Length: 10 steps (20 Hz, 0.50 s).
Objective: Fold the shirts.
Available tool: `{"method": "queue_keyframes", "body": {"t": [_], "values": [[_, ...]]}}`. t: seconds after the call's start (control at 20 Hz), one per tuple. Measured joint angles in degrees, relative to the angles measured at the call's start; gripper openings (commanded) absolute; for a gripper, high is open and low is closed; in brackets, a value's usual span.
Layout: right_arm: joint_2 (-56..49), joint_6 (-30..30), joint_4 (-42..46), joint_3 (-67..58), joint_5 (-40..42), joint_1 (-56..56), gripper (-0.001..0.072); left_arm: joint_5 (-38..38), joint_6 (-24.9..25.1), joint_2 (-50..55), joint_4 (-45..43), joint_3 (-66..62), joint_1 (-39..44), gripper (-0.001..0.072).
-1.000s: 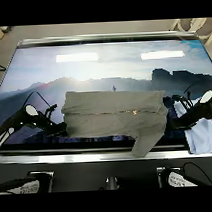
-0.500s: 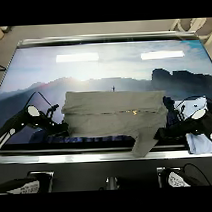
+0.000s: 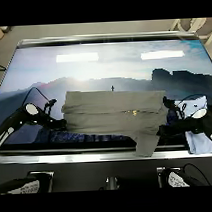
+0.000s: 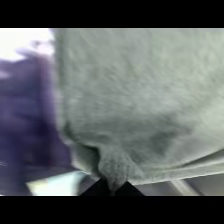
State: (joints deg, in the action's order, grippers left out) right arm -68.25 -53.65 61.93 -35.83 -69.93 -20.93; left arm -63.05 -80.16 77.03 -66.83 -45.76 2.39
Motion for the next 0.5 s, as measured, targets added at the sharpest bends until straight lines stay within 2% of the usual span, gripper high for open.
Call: {"method": "queue_keyframes", "body": {"t": [0.25, 0.5], "values": [[-0.59, 0.76, -1.77, -15.37, -2.62, 0.07, 0.002, -2.36, 1.66, -1.75, 2.82, -11.21, -1.01, 0.0024], [-10.16, 1.22, -8.48, -28.13, 2.56, 0.11, 0.002, -2.51, 1.14, 6.99, 5.35, -25.35, -1.2, 0.0025]]}}
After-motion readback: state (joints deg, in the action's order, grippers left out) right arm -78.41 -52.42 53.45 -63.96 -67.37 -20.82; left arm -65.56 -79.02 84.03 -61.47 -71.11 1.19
